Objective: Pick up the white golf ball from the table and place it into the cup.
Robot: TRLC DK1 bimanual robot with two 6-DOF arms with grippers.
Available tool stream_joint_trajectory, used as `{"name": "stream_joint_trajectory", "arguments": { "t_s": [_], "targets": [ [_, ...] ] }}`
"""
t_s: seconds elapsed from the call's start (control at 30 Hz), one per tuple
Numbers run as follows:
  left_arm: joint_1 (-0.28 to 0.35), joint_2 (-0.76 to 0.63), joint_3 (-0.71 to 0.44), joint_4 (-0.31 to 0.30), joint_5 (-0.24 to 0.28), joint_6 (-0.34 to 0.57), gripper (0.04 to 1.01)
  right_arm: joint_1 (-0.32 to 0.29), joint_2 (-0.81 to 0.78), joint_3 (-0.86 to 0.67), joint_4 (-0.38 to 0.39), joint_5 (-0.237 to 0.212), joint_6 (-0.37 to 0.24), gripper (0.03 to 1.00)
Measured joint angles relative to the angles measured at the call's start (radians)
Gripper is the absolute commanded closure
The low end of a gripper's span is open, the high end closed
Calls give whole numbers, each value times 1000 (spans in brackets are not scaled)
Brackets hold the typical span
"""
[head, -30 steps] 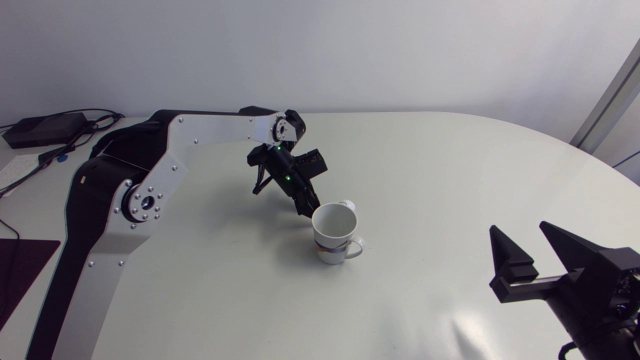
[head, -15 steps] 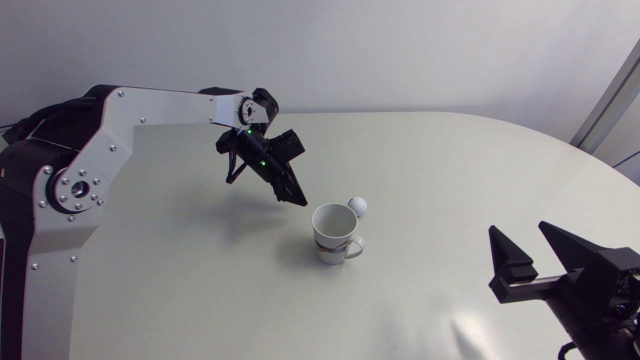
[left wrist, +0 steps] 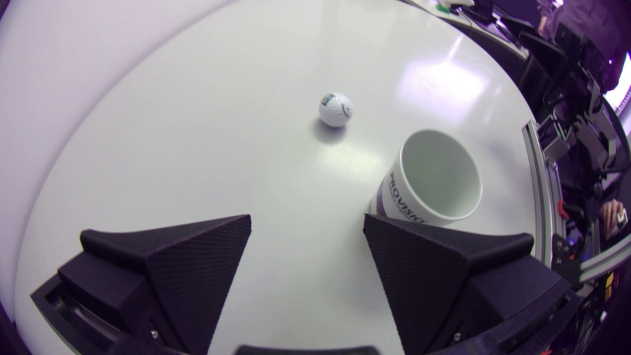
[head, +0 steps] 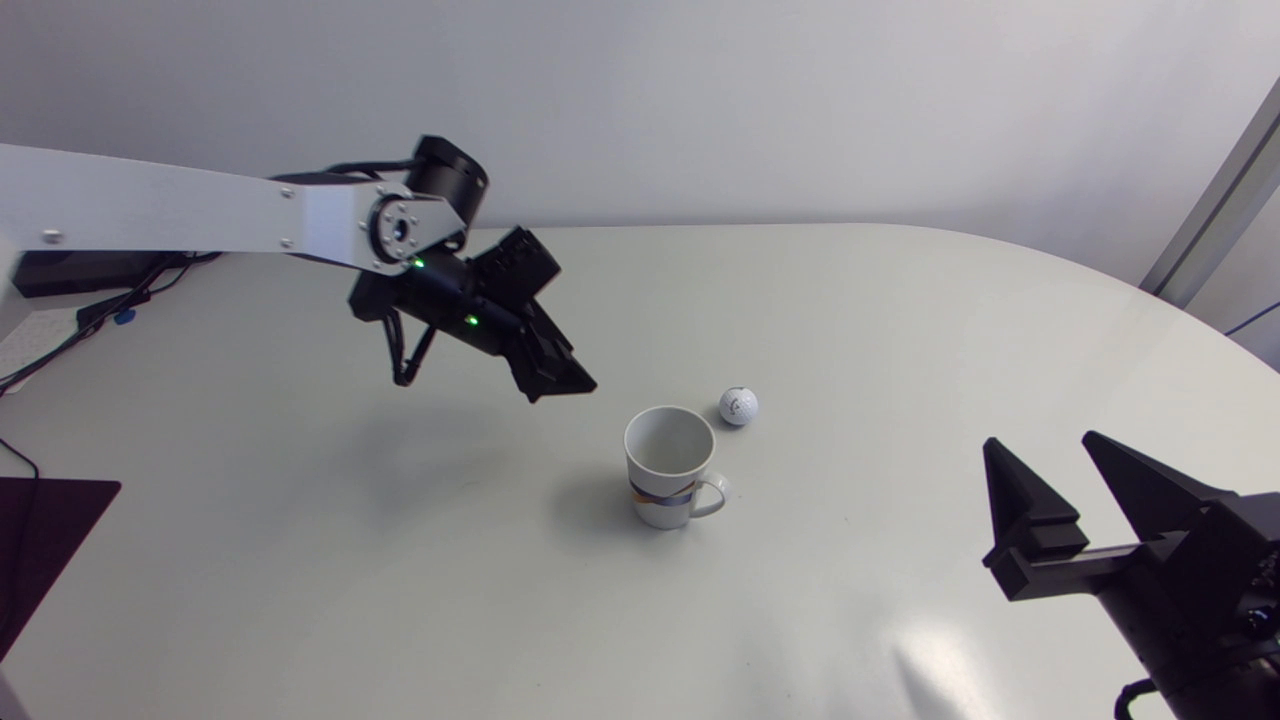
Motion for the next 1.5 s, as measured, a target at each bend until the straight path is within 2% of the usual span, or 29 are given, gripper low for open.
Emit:
{"name": "stream_joint_trajectory", "arguments": {
  "t_s": [0.1, 0.17, 0.27, 0.37, 0.5, 0.63, 0.73, 0.87, 1.0, 1.07, 1.17, 1.23, 1.43, 1.5],
  "targets": [
    [38, -147, -68, 48, 0, -81, 57, 0, 127, 91, -33, 4, 35, 72],
    [67, -252, -123, 101, -7, -136, 54, 5, 250, 198, -57, 5, 63, 72],
    [100, -399, -218, 171, -64, -208, 54, 34, 448, 352, -79, -2, 100, 70],
    [123, -517, -328, 250, -138, -272, 54, 72, 663, 504, -141, -15, 152, 70],
    [150, -657, -492, 336, -240, -342, 54, 83, 917, 631, -188, -63, 180, 70],
    [156, -817, -637, 379, -329, -369, 54, 47, 1176, 758, -236, -181, 191, 70],
    [156, -935, -699, 374, -367, -370, 54, 17, 1335, 851, -247, -222, 194, 70],
    [156, -1054, -716, 325, -404, -372, 54, 6, 1516, 972, -269, -221, 195, 70],
    [156, -1131, -738, 313, -439, -372, 54, 2, 1641, 1068, -313, -247, 220, 70],
    [156, -1150, -754, 309, -446, -372, 54, -11, 1688, 1114, -335, -280, 208, 70],
    [156, -1154, -771, 299, -451, -372, 54, -39, 1752, 1209, -434, -293, 145, 70],
    [156, -1154, -775, 295, -451, -372, 54, -57, 1785, 1256, -441, -292, 114, 70],
    [154, -1154, -775, 295, -451, -372, 54, -71, 1901, 1375, -500, -217, 58, 70],
    [154, -1154, -775, 295, -451, -372, 54, -67, 1939, 1394, -521, -208, 47, 70]
  ]
}}
